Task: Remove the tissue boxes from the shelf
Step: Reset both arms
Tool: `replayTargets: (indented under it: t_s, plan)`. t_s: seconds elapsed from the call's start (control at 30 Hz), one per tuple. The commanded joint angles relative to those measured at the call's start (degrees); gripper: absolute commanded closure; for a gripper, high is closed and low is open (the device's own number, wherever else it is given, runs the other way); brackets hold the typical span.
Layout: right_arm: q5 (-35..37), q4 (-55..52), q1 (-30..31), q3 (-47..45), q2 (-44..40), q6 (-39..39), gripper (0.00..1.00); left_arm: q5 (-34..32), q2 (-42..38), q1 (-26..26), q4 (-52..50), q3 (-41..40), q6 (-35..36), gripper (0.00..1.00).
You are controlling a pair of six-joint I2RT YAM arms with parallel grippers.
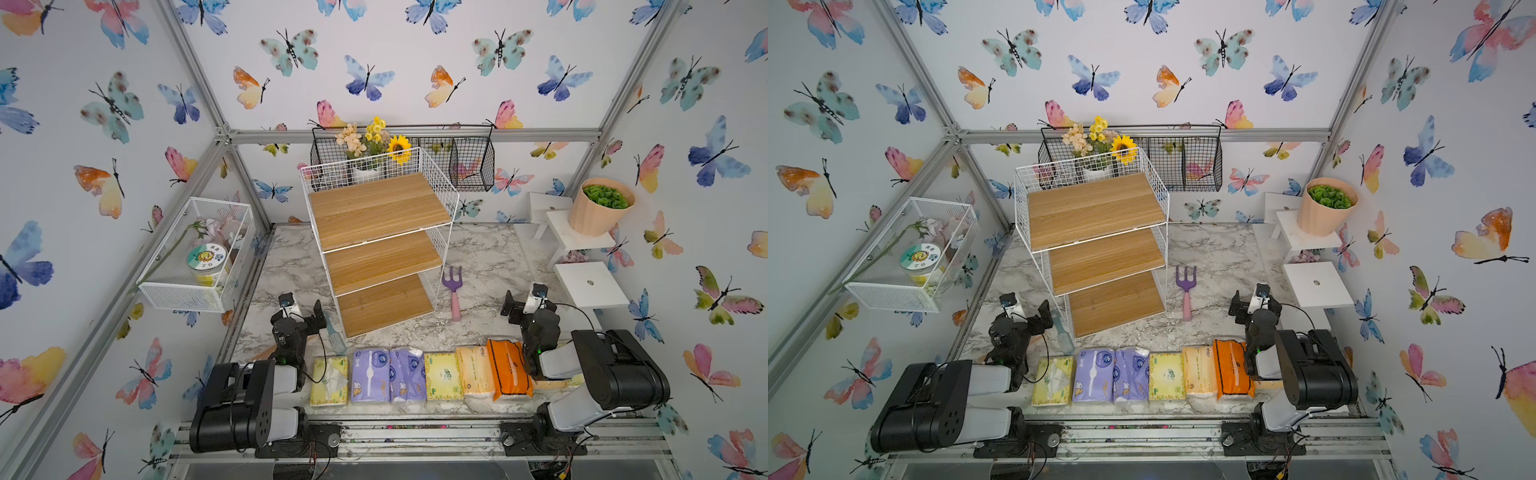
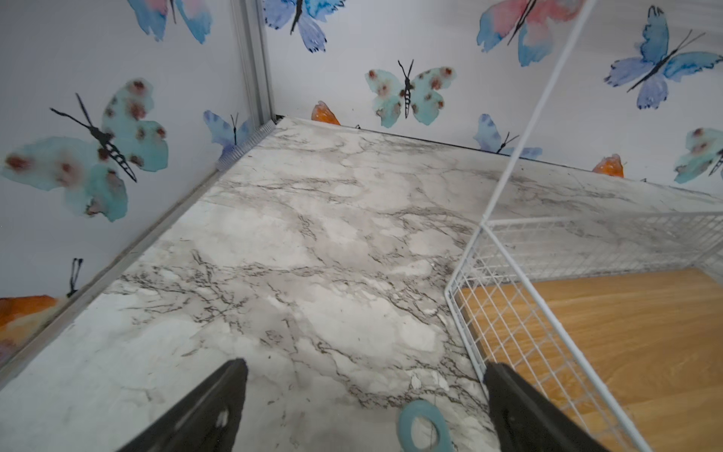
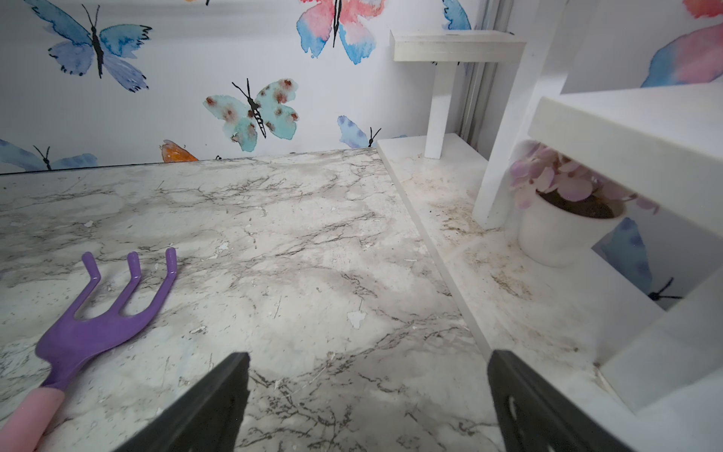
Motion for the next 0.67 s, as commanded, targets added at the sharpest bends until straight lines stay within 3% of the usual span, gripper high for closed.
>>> replayTargets:
  t_s: [0.0,0.1,0.63]
  plan:
    - [-1.06,-0.28,-0.25,1.01,-0.43,0.67,0.0,2.31,-0.09,-0.87,1.13,3.08,2.35,0.02]
    - [-0.9,-0.39,-0.25,1.07,-0.43,0.67,0.0,-4.54,1.14,-4.37,2.41,3.46,3.93,0.01]
    - [0.07,-2.24,-0.25,1.9,-0.52,0.58,0.0,-3.61,0.44,-4.0,-0.07,4.22,3.72,0.01]
